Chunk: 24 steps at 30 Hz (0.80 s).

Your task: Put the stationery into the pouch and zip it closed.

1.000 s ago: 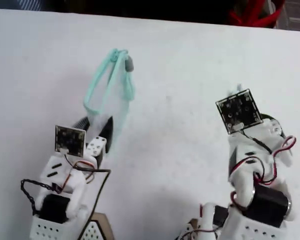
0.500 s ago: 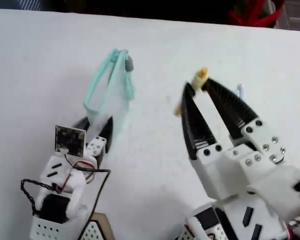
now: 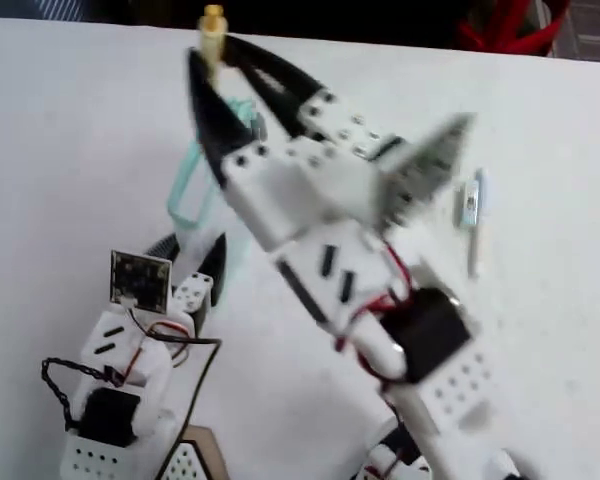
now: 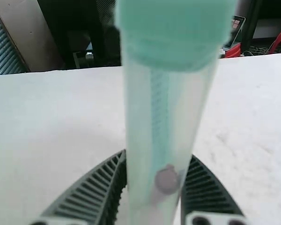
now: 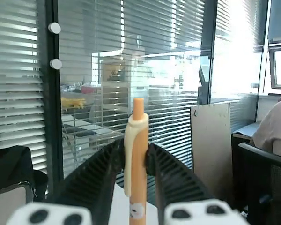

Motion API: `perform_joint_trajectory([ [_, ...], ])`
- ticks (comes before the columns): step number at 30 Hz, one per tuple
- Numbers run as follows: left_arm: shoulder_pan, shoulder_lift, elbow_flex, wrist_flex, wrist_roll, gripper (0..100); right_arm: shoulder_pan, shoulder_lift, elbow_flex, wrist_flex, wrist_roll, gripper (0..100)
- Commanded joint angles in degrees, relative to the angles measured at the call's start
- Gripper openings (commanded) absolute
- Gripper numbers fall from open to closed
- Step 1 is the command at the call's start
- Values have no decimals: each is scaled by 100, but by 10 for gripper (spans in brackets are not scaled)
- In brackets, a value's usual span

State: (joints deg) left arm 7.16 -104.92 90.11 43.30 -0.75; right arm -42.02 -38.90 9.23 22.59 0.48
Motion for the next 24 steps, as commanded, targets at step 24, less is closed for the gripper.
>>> perform_joint_trajectory([
  [24, 13, 40, -44, -70, -62, 172, 268, -514, 2347, -101, 1108, 19],
])
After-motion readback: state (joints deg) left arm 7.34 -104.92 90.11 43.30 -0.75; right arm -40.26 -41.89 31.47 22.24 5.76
